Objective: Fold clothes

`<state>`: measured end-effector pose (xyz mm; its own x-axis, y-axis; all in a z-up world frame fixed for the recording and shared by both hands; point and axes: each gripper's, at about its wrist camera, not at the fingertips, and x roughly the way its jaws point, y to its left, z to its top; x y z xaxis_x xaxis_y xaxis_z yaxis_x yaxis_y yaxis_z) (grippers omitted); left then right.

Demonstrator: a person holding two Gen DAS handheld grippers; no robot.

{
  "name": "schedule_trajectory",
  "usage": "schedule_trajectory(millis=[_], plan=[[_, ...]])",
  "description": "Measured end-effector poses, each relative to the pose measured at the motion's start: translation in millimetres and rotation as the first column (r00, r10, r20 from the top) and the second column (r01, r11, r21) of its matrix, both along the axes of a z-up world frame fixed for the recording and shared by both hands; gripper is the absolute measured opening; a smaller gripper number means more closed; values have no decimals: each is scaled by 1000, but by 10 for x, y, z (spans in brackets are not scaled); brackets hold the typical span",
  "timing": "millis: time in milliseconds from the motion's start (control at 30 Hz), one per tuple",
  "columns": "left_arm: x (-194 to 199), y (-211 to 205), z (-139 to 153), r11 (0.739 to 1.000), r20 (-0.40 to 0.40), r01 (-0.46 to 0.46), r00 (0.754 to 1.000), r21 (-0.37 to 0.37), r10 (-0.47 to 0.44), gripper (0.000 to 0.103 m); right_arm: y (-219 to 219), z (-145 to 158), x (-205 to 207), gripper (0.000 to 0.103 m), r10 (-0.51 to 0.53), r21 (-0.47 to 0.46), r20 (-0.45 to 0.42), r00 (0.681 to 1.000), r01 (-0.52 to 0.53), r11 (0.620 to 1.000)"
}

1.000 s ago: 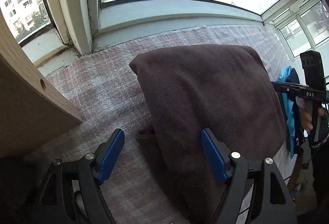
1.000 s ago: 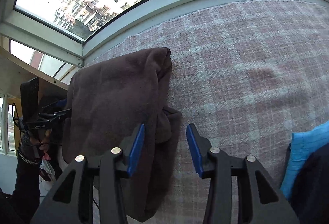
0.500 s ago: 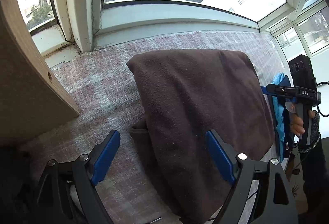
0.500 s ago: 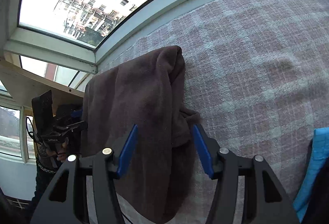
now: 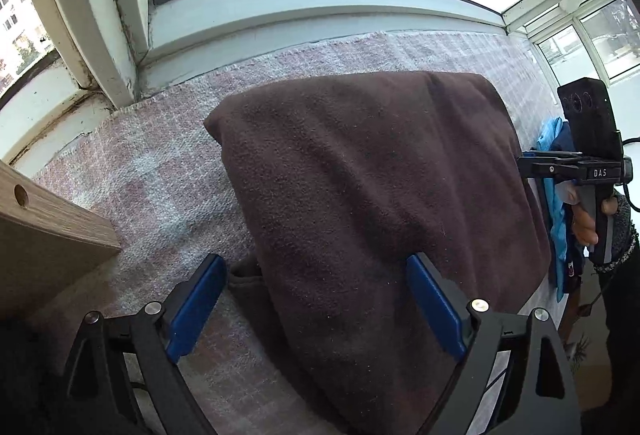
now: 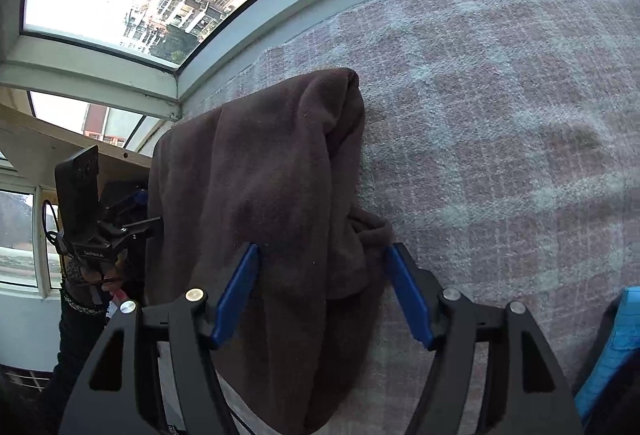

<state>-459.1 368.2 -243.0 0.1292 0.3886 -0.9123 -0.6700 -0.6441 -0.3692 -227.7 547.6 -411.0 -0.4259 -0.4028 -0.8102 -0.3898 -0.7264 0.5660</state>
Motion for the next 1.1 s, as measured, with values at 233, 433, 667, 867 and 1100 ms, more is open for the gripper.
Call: schedule_trajectory(millis=[233, 433, 667, 867, 1100], plan=[[-77, 72, 45, 998, 16, -56, 998, 18, 55, 91, 157, -79, -368, 66, -36, 5, -20, 999, 37, 999], [-2, 305, 1, 1000, 5, -23, 1000, 4, 23, 92, -35, -138, -564, 69, 61, 32, -1, 998, -61, 998], [198, 496, 68, 998, -27, 50, 998, 43, -49, 61, -181, -153, -558, 32, 143, 26, -45, 989, -142, 989], [415, 515, 303, 990, -98, 97, 991, 102, -87, 32, -382, 266, -284, 26, 213, 127, -170, 962, -193, 973], [179, 371, 240, 987, -51, 107, 994, 118, -102, 33, -319, 87, -384, 34, 196, 160, -62, 979, -184, 970]])
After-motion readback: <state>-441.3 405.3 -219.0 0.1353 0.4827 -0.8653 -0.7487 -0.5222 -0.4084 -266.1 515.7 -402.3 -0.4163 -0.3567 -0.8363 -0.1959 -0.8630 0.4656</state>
